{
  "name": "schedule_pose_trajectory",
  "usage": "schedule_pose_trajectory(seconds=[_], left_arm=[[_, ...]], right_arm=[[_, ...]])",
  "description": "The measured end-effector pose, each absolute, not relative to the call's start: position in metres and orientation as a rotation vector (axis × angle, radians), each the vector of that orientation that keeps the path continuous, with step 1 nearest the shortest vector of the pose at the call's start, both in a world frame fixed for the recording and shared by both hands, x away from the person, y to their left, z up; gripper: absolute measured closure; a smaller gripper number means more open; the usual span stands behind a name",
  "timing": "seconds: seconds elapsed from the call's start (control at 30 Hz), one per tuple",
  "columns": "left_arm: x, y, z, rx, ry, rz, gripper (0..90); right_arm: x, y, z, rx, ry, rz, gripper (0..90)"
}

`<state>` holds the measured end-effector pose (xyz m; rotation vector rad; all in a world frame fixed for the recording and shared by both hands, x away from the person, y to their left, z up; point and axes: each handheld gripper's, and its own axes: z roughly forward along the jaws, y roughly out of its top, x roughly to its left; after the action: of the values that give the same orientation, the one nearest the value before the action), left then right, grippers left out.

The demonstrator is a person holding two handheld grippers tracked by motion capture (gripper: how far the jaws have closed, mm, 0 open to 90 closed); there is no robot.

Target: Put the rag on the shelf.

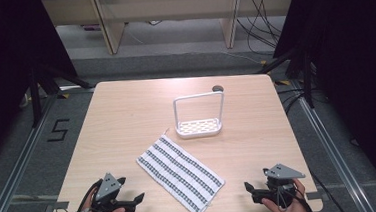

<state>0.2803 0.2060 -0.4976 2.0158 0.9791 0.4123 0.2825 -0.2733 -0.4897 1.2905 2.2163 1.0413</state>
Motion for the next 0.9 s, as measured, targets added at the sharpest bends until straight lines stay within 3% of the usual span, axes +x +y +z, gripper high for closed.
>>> schedule_pose_trajectory(seconds=[0.9], left_arm=[[0.259,0.166,-0.497,2.034,0.863,0.313,16.1]], right_arm=[[0.279,-0.263,-0.486,1.250,2.227,1.061,22.0]])
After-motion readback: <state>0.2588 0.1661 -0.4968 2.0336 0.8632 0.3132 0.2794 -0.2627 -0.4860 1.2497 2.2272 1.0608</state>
